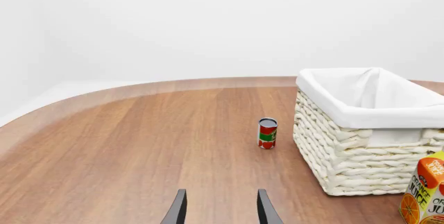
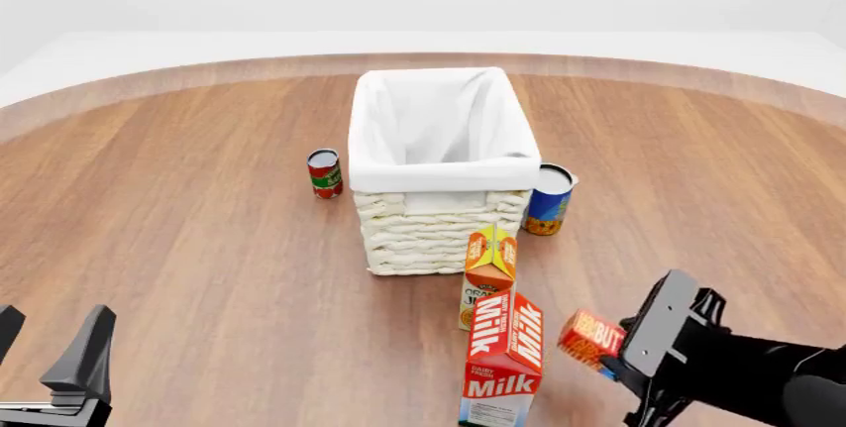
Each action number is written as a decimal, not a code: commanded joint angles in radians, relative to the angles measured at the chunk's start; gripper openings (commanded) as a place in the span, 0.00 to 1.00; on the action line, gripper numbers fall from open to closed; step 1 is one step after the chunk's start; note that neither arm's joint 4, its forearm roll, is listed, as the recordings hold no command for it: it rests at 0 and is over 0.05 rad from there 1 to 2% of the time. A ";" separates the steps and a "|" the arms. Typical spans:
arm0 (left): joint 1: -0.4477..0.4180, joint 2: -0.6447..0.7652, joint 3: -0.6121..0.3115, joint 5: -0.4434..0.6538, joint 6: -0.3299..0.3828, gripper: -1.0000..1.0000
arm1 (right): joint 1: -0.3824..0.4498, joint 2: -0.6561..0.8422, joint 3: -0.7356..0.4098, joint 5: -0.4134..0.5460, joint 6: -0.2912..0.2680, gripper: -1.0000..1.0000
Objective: Pick up the butter and put it in the basket.
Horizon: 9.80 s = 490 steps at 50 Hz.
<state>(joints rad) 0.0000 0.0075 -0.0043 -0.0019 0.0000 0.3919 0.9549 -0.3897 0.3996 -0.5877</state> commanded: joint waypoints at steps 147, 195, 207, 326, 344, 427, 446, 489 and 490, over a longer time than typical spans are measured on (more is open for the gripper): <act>0.000 0.000 0.000 0.000 0.000 1.00 | 0.159 -0.098 -0.524 -0.105 0.435 0.00; 0.000 0.000 0.000 0.000 0.000 1.00 | 0.164 0.227 -0.716 -0.180 0.476 0.00; 0.000 0.000 0.000 0.000 0.000 1.00 | 0.166 0.272 -0.759 -0.174 0.471 0.00; 0.000 0.000 0.000 0.000 0.000 1.00 | 0.143 0.819 -1.312 0.129 0.248 0.00; 0.000 0.000 0.000 0.000 0.000 1.00 | 0.117 0.898 -1.348 0.158 0.181 0.00; 0.000 0.000 0.000 0.000 0.000 1.00 | 0.099 1.045 -1.475 0.196 0.116 0.00; 0.000 0.000 0.000 0.000 0.000 1.00 | 0.099 1.042 -1.469 0.188 0.113 1.00; 0.000 0.000 0.000 0.000 0.000 1.00 | 0.104 0.545 -1.131 -0.173 0.401 1.00; 0.000 0.000 0.000 0.000 0.000 1.00 | 0.075 0.525 -1.116 -0.189 0.425 1.00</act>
<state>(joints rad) 0.0000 0.0075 -0.0043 -0.0019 0.0000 0.5111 1.7467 -1.6798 0.4050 -0.3393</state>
